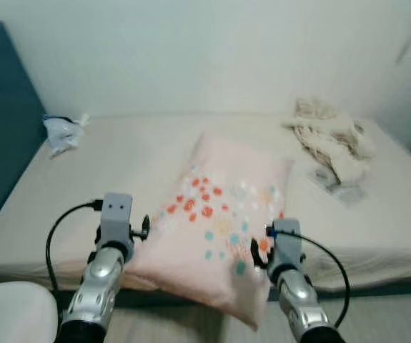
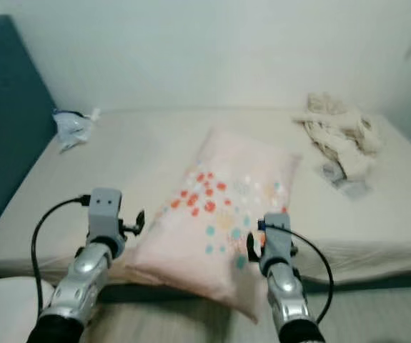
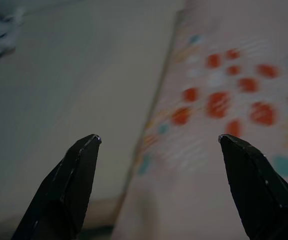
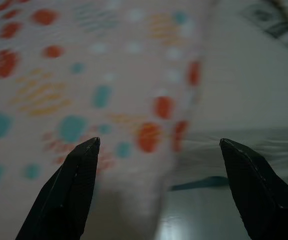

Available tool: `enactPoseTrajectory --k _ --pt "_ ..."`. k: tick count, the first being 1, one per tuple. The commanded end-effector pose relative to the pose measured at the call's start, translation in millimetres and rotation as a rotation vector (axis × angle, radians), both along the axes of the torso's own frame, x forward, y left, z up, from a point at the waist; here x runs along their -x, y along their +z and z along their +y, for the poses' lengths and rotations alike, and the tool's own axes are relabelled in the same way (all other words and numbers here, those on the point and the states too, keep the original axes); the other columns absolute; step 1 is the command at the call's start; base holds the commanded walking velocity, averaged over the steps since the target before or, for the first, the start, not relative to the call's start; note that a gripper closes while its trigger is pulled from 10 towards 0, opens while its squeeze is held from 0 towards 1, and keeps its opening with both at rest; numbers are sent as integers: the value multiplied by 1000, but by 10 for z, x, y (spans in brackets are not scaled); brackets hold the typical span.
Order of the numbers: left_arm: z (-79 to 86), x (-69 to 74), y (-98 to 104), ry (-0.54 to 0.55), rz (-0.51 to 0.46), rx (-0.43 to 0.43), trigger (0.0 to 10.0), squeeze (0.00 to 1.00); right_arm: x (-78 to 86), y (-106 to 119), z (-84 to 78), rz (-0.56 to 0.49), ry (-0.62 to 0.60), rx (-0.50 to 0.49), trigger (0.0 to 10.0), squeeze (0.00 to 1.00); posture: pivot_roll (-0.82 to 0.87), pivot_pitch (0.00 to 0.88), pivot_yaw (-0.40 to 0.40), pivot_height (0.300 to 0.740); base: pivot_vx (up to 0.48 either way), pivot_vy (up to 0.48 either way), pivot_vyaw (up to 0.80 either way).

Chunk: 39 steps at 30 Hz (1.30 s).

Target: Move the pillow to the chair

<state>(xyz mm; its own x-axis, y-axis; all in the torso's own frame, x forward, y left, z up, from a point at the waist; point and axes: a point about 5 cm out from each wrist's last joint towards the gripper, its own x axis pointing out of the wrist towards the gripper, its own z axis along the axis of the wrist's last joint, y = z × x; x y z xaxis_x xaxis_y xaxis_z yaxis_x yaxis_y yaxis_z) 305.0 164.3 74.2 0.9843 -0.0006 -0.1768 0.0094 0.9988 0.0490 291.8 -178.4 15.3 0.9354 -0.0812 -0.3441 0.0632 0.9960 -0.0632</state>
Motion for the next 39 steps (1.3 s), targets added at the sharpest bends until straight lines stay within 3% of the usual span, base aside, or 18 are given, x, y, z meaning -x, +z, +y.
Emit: enactPoseTrajectory --k 1,19,21,29,34,39 --pt "-3 5 -32 -7 16 -15 10000 0 -4 0 -1 3 -11 -9 10000 0 39 58 39 740 0 0 -800" --pt "-6 26 -49 0 17 -12 10000 0 4 -10 13 4 21 -7 10000 0 32 52 33 740 0 0 -778" --pt "-2 28 -55 3 17 -14 10000 0 8 -36 79 27 94 31 10000 0 27 48 37 740 0 0 0" --pt "43 32 -63 37 18 -6 10000 0 13 -35 144 19 154 56 10000 0 30 38 33 740 0 0 0" --pt "62 55 -82 54 20 -4 10000 0 18 -44 249 26 271 116 10000 0 36 29 8 740 0 0 800" --pt "75 91 -118 66 29 2 10000 0 15 -54 264 35 258 74 10000 0 36 26 1 740 0 0 480"
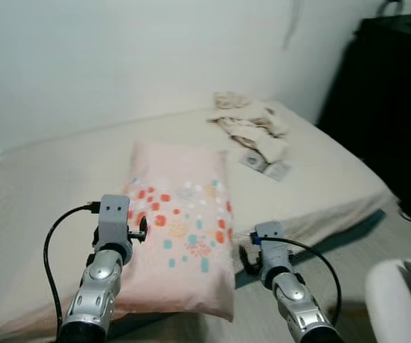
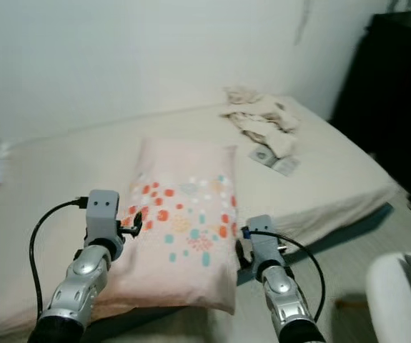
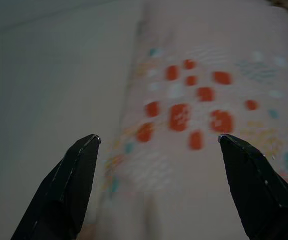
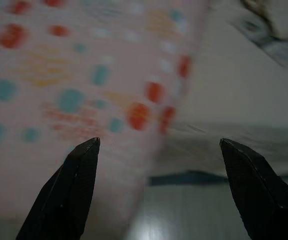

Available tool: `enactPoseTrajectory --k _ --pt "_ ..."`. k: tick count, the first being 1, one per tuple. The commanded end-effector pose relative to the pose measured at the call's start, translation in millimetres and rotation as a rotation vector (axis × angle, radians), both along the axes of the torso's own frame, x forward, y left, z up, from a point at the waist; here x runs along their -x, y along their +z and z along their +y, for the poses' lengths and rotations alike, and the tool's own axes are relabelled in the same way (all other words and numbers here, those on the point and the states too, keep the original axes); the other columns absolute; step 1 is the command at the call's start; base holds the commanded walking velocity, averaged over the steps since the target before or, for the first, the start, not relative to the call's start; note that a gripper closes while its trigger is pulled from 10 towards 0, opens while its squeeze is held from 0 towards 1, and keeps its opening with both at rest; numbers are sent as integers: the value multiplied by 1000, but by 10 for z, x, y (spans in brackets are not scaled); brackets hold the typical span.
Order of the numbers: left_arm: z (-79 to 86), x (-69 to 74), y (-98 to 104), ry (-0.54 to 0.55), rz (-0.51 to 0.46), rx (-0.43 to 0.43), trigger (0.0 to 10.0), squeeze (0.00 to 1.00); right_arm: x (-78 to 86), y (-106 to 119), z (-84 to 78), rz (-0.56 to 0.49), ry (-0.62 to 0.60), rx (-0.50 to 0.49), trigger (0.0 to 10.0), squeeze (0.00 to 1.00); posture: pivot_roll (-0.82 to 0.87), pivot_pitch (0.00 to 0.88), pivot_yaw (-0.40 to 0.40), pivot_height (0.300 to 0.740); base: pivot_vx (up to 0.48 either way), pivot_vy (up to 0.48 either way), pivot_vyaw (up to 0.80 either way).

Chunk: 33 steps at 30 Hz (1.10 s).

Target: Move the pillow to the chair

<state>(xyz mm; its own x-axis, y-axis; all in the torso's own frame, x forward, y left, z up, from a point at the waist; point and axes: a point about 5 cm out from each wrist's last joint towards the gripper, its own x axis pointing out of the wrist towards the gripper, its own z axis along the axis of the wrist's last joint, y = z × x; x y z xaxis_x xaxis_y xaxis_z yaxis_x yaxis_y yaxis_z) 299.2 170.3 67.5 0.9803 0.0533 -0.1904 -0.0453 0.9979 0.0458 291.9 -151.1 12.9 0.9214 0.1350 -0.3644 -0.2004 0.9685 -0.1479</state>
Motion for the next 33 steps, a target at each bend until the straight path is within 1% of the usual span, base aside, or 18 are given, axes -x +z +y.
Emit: enactPoseTrajectory --k 1,3,4,7,9,10,11,14,17,18,22,27,33 --pt "24 48 -71 13 20 0 10000 0 14 -35 -10 25 -14 -15 10000 0 29 25 -3 740 0 0 0" --pt "42 74 -116 16 32 0 10000 0 16 -42 -9 32 -15 -16 10000 0 27 25 -5 740 0 0 0" --pt "58 88 -148 23 42 -3 10000 0 24 -52 -6 35 -12 -13 10000 0 25 24 -19 740 0 0 0" --pt "84 109 -176 35 46 -11 10000 0 56 -95 -8 54 -3 -6 10000 0 27 19 -25 740 0 0 0" --pt "105 133 -195 46 49 -19 10000 0 129 -208 -17 109 11 25 10000 0 35 19 -34 740 0 0 0" --pt "108 136 -200 48 51 -20 10000 0 139 -223 -19 117 12 31 10000 0 35 19 -34 740 0 0 0" --pt "128 147 -210 54 53 -36 10000 0 149 -236 -12 123 17 33 10000 0 50 20 -49 740 0 -480 0" --pt "153 170 -242 55 73 -63 10000 0 158 -244 15 126 37 37 10000 0 52 22 -51 740 0 -480 0" --pt "176 196 -280 75 96 -58 10000 0 150 -233 46 120 50 32 10000 0 50 23 -51 740 0 -457 0" --pt "196 213 -313 106 114 -27 10000 0 142 -224 55 114 52 28 10000 0 49 26 -50 740 0 0 0" --pt "198 214 -321 112 117 -23 10000 0 139 -223 56 112 51 26 10000 0 50 29 -49 740 0 0 0" --pt "157 195 -287 101 97 -19 10000 0 161 -243 39 113 49 25 10000 0 49 32 -40 740 0 0 0" --pt "159 173 -258 91 81 -18 10000 0 169 -249 31 115 45 24 10000 0 47 36 -35 740 0 0 0"
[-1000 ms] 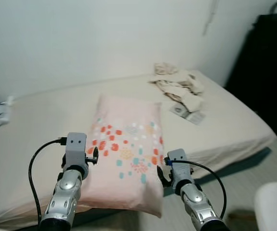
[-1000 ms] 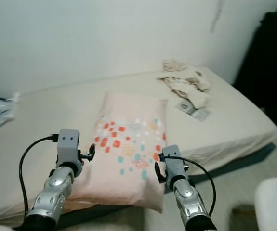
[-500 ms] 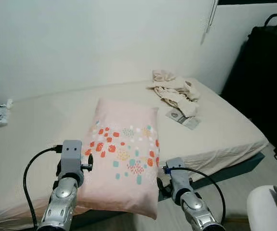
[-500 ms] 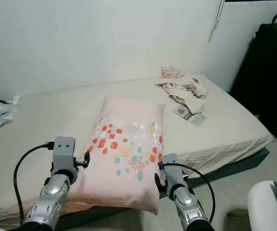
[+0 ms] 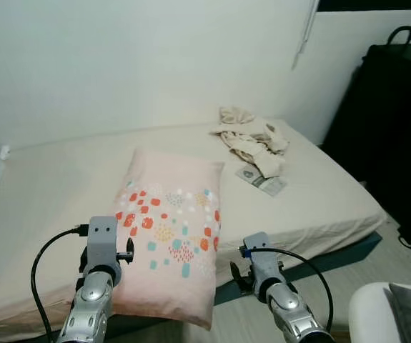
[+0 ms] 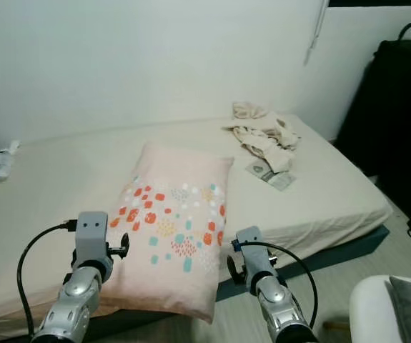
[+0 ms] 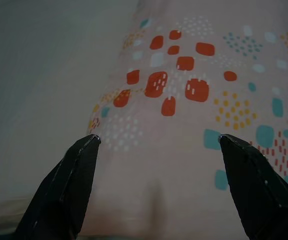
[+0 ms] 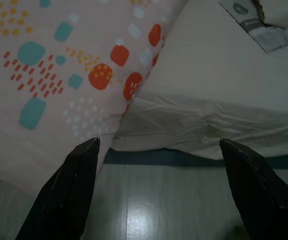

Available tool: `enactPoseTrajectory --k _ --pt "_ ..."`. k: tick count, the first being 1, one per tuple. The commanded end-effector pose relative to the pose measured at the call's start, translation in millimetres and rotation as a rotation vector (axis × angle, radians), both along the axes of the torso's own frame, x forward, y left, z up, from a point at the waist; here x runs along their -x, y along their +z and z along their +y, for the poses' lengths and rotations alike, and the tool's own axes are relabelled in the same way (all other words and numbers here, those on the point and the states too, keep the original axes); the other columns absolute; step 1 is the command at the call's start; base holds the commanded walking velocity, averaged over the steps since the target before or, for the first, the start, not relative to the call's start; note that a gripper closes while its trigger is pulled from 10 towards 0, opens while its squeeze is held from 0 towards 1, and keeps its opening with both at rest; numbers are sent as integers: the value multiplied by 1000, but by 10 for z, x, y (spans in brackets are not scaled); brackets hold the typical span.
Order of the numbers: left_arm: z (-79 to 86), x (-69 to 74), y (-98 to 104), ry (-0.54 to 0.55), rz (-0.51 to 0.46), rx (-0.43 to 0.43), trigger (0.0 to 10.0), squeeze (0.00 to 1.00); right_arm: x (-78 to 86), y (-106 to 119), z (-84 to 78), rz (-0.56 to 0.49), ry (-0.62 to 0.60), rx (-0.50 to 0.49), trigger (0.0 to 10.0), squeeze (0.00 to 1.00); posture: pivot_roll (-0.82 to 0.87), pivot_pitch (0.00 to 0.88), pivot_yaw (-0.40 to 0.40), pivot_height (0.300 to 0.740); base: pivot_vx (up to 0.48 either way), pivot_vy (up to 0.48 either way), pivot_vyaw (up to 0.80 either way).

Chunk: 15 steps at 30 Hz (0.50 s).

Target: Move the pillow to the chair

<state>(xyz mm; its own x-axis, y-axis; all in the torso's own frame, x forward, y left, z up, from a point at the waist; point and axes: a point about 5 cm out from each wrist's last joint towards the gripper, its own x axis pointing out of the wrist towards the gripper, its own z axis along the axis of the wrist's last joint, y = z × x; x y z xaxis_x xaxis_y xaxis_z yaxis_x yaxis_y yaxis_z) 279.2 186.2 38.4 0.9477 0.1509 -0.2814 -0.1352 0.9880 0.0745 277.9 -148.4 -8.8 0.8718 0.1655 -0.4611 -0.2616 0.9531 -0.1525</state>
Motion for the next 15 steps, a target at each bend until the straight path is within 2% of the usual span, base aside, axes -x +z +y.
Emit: enactPoseTrajectory --k 1,5,15 --pt "0 -27 33 -5 -15 1 10000 0 29 -32 4 12 -3 -5 10000 0 47 36 -35 740 0 0 0" --pt "2 -35 48 -7 -23 19 10000 0 37 -38 4 11 -5 -7 10000 0 47 37 -34 740 0 0 0" --pt "7 -27 57 -13 -27 18 10000 0 43 -39 10 8 -5 -11 10000 0 50 41 -31 740 0 454 0"
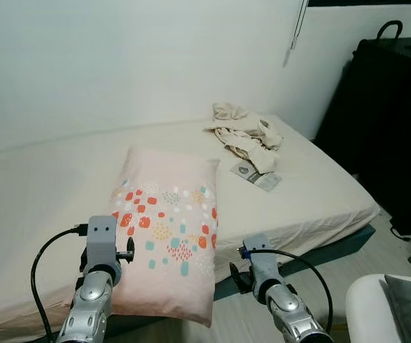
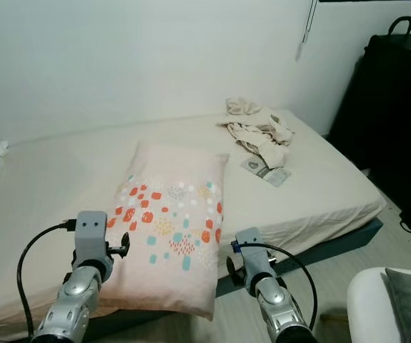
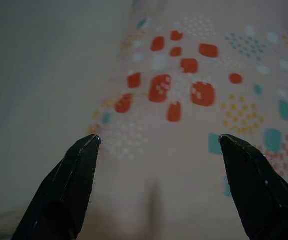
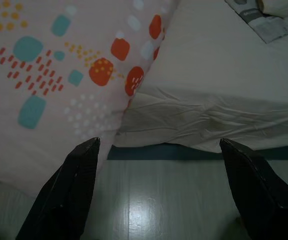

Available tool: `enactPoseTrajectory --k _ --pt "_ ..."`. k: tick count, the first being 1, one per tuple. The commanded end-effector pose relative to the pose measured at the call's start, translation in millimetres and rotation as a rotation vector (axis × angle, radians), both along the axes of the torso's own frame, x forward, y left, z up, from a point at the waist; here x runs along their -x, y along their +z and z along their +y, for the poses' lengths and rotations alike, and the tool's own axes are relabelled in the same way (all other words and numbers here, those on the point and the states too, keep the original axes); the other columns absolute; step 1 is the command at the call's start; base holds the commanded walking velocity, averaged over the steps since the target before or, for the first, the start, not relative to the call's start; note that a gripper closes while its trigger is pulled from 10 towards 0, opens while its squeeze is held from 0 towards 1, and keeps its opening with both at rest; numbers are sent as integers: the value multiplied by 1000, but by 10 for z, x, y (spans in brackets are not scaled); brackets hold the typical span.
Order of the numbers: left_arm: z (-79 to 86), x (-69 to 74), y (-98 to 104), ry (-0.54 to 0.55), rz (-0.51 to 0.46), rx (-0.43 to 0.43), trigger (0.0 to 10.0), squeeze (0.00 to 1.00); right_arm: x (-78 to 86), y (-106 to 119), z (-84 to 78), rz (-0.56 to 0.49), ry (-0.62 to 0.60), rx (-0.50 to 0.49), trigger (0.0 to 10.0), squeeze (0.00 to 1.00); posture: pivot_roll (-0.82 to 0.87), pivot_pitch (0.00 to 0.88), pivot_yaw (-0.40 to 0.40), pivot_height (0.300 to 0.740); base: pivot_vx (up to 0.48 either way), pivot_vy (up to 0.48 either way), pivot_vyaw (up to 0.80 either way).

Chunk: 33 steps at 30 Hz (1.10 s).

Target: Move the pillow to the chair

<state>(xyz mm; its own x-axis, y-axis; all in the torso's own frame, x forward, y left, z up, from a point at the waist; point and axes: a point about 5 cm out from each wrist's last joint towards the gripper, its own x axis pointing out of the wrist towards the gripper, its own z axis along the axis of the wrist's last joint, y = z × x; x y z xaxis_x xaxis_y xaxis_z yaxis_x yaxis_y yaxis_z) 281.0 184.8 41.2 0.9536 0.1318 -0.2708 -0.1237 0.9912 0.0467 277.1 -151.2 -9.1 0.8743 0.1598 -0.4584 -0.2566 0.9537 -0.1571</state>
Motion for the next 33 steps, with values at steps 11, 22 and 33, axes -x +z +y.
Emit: enactPoseTrajectory --k 11,22,33 --pt "-30 7 50 -33 -17 3 10000 0 44 -38 30 8 0 -18 10000 0 50 42 -29 740 0 -30 0" --pt "-23 4 54 -9 -27 50 10000 0 45 -40 14 8 -4 -20 10000 0 51 43 -28 740 0 -349 0" --pt "23 -5 41 3 -20 31 10000 0 48 -61 34 24 -1 -20 10000 0 59 42 -34 740 0 0 0"
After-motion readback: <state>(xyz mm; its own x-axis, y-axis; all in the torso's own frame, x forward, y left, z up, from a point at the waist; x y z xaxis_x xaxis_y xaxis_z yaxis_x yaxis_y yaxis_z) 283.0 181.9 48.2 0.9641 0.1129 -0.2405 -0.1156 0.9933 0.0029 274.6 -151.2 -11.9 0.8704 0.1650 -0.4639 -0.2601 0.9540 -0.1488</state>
